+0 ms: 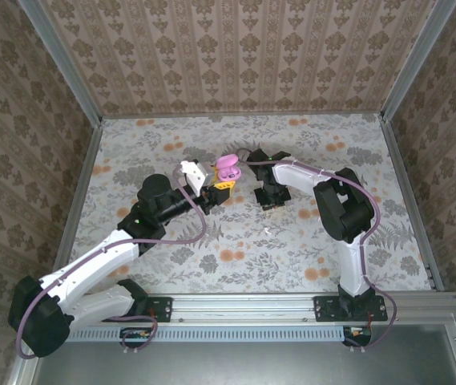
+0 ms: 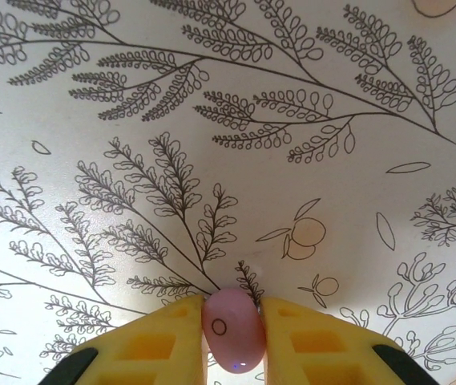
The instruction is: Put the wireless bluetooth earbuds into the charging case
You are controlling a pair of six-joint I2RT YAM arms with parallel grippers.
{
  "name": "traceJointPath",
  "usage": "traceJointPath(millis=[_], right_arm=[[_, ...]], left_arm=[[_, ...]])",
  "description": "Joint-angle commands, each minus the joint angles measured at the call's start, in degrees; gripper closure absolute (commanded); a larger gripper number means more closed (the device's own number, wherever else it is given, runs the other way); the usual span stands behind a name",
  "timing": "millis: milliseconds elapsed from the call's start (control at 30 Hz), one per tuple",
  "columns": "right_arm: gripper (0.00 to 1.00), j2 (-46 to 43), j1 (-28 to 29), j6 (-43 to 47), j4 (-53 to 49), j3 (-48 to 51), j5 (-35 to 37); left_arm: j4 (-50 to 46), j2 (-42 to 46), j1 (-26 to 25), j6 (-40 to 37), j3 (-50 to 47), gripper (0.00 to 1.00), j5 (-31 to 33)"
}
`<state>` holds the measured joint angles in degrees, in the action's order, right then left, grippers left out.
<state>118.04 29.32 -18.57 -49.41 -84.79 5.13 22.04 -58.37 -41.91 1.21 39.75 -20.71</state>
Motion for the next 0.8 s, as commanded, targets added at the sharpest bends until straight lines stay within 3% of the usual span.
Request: traceJointPath(millis=[0,467,767], right_arm=[[0.77,-2.99,-0.85,-0.66,1.88,1.2,-1.22],[0.76,-25.68,-2.51,-7.54,5.42,7.26,-7.31],[0.76,-40.47,-2.21,-13.78,6.71,5.87,-12.95]], left_arm=[[0.5,0.38,0.25,-0.67,0.36,0.62,0.28],[3.63,-2.96,0.25,-0.82,-0.61,0.62,3.34],[12.07,-7.52,0.2,-1.96,-1.89,0.62,5.85]])
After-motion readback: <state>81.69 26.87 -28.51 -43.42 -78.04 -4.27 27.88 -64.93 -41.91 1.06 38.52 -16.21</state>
